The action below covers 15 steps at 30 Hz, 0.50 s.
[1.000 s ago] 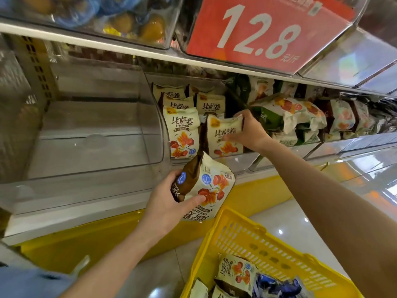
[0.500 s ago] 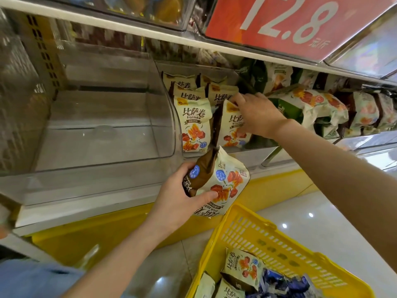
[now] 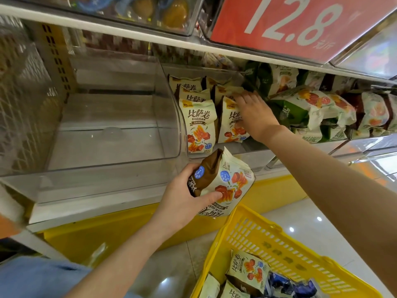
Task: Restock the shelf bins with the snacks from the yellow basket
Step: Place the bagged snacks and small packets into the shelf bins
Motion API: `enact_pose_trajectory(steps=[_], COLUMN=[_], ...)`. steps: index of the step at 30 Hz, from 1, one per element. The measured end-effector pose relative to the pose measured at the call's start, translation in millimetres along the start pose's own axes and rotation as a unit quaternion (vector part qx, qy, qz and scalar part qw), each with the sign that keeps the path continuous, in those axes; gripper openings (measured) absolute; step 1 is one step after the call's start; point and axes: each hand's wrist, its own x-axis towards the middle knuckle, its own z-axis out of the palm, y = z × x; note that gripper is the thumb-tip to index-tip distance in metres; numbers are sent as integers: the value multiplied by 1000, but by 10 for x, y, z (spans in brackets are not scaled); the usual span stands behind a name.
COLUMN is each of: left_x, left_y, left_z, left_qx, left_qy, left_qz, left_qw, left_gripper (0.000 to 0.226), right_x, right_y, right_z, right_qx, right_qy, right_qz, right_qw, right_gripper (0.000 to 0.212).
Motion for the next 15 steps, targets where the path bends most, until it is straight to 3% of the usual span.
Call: enact_pose_trajectory(steps=[4, 6, 9, 11, 13, 15], left_x=[-7, -12, -27, -40, -52, -62], left_y=[9, 19, 64, 110, 147, 178], left_z=[0, -1, -8, -10, -5, 2], left_qx=[10, 14, 15, 6, -16, -21], left_qy=[3, 5, 8, 5, -6, -14], left_qz=[3, 7, 19, 31, 48, 75], left_qw=[1000, 1000, 1000, 999, 999, 997], left_gripper=[47, 47, 49, 49, 50, 52], right_x=[-251, -438, -805, -1052, -1255, -1393], right_y=[-63, -122, -215, -250, -288, -322], right_z=[-140, -269, -470, -577, -673, -742], right_qx=[103, 218, 351, 410, 460, 462], right_qy=[44, 77, 92, 26, -98, -175], right_qz=[24, 63, 29, -17, -50, -59], right_qw=[993, 971, 931, 912, 881, 867], right_gripper=[69, 54, 35, 37, 46, 66])
